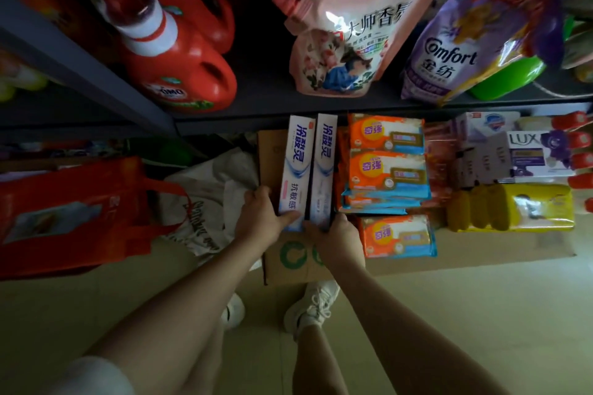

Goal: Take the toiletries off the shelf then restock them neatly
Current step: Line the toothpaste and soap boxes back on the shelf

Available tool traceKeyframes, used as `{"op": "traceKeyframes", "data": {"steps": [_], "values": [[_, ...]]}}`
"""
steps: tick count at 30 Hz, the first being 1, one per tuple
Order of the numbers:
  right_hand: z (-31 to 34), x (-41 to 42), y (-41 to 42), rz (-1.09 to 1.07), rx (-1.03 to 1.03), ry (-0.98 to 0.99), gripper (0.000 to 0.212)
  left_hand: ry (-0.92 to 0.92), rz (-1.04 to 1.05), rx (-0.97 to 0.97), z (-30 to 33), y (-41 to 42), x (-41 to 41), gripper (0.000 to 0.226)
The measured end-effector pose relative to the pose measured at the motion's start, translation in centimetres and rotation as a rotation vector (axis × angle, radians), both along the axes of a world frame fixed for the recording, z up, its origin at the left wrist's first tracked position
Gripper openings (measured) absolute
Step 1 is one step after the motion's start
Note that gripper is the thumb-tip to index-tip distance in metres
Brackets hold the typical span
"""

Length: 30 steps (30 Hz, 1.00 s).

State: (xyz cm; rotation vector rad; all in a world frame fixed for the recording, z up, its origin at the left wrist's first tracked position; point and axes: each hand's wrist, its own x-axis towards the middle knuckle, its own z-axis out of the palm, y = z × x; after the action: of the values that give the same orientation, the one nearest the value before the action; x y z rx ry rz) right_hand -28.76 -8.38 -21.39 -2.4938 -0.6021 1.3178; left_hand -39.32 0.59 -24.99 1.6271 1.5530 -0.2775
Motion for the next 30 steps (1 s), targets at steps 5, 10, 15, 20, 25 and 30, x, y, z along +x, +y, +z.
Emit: {"op": "traceKeyframes", "data": {"steps": [5,10,15,20,25,30], "values": [[-0.4,-0.2,0.2,-0.040,-0.010,0.095,0.025,-0.033,0.029,-0.054,-0.5,1.7,-1.7,0.067],[-0.4,-0.9,0.2,-0.028,-0.019,0.167,0.033,-0.141,0.065,-0.253,-0.5,2.1,-2.6,0.041],[-0.6,-1.9,1.0,-0.236,0.099,0.217,0.041,-0.158,0.064,-0.198,1.0,2.5,-4.1,0.031],[3.0,-1.5,0.7,-0.474,0.231,0.567,0.026,-0.274,0.206,-0.160,5.5,2.8,-6.9,0.033],[9.8,0.4,-0.9,-0.391,0.433,0.653,0.031,-0.565,0.261,-0.285,13.2,2.0,-9.2,0.028],[18.0,1.4,-0.1,-0.259,0.622,0.628,0.040,-0.729,0.183,-0.328,21.3,2.0,-9.5,0.043]]}}
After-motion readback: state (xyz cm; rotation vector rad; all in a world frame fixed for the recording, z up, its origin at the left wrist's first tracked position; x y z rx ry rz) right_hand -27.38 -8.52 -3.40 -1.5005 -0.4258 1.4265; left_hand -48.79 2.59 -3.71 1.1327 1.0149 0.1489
